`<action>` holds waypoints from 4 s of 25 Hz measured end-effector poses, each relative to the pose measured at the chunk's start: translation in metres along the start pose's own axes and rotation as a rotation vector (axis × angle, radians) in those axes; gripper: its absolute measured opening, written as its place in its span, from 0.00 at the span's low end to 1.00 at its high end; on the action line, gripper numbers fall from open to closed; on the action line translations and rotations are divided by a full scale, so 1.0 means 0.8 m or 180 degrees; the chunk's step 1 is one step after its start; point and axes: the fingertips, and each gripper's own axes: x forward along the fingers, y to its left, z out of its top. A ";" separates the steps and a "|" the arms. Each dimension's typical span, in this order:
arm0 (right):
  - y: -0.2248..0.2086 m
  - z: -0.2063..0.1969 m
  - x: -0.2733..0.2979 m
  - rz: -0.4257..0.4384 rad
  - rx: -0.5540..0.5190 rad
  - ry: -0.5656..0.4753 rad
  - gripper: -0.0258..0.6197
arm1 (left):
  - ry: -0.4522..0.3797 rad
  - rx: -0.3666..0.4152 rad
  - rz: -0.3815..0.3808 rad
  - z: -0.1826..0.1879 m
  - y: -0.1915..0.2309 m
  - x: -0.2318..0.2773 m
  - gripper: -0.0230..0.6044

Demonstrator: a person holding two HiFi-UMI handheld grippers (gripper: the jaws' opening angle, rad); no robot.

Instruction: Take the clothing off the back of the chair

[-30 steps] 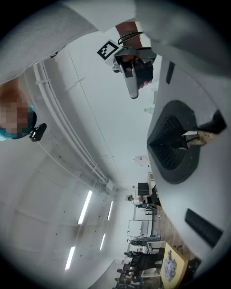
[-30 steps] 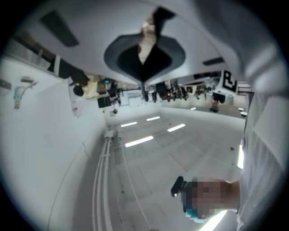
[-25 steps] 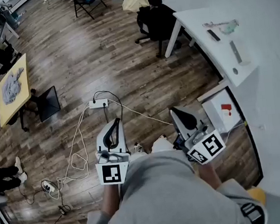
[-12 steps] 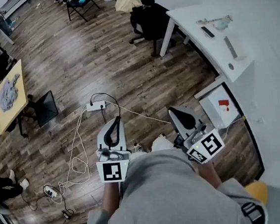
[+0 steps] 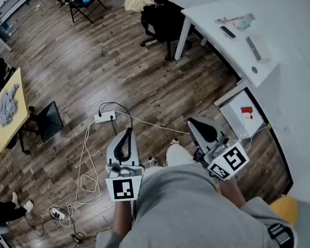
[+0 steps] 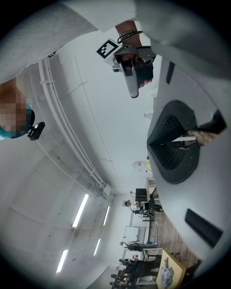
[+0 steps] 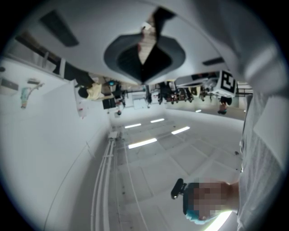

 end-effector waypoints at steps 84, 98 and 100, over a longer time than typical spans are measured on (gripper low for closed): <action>-0.458 0.039 0.290 -0.0135 0.0165 0.0127 0.09 | 0.0119 0.0016 -0.0155 -0.048 0.084 0.555 0.09; -0.515 0.063 0.405 -0.0262 0.0100 0.0216 0.09 | 0.0146 -0.0007 -0.0265 -0.060 0.174 0.668 0.09; -0.522 0.063 0.418 -0.0316 0.0132 0.0230 0.09 | 0.0144 -0.0014 -0.0305 -0.061 0.186 0.685 0.09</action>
